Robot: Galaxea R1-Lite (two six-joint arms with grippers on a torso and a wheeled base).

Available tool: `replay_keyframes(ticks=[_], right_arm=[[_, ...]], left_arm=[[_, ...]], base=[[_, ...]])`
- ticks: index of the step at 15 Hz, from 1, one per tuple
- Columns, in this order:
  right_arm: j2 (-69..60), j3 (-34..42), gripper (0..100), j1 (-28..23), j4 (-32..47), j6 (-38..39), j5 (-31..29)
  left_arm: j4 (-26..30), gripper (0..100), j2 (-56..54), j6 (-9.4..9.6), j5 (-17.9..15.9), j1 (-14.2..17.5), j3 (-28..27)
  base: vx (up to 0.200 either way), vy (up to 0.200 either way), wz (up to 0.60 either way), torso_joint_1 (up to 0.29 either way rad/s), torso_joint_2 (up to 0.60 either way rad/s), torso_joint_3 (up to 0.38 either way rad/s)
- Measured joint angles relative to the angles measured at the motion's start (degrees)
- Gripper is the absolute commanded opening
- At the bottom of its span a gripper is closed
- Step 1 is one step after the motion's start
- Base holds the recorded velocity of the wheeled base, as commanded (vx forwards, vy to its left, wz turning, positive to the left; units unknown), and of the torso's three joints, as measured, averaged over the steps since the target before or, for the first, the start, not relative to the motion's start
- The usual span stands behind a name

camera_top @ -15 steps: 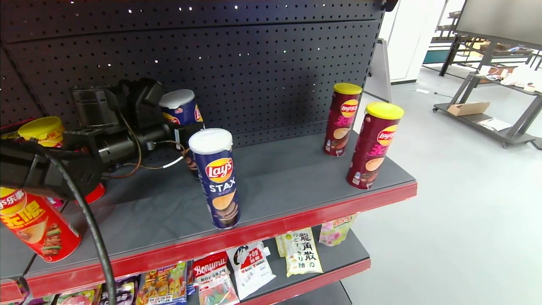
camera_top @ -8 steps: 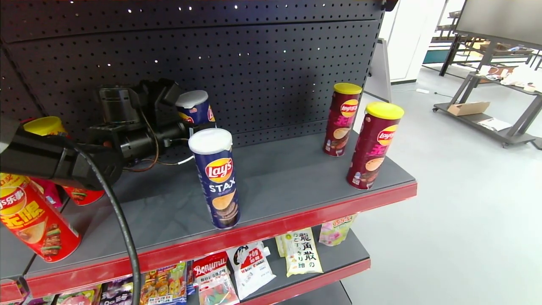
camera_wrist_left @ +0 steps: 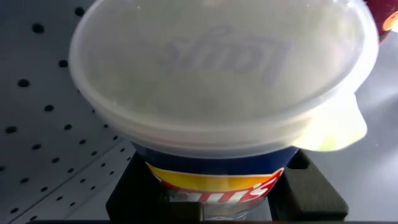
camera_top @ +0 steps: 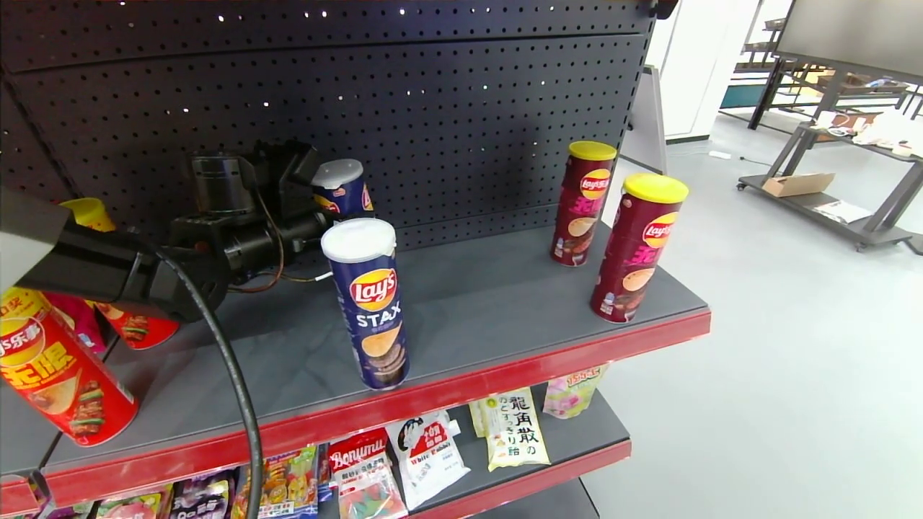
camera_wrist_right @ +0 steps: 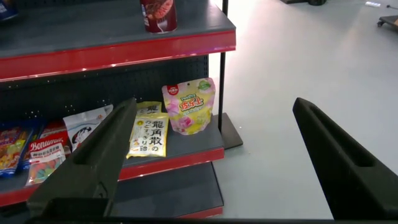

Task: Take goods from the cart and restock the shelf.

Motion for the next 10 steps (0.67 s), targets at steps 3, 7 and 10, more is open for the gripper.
replay_keyframes(ticks=[3, 7, 10], right_arm=[[0.0, 0.0, 100, 0.0, 0.0, 0.0, 0.0], [0.0, 0.0, 100, 0.0, 0.0, 0.0, 0.0], [0.0, 0.0, 100, -0.1, 0.0, 0.0, 0.0]], left_arm=[[-0.5, 0, 0.5, 0.17, 1.0, -0.2, -0.1], [-1.8, 0, 0.8, 0.37, 1.6, -0.5, 0.3], [-1.8, 0, 0.9, 3.23, 1.8, -0.6, 0.5]], base=[[0.000, 0.000, 0.00, 0.000, 0.00, 0.000], [0.000, 0.000, 0.00, 0.000, 0.00, 0.000], [0.000, 0.000, 0.00, 0.000, 0.00, 0.000]])
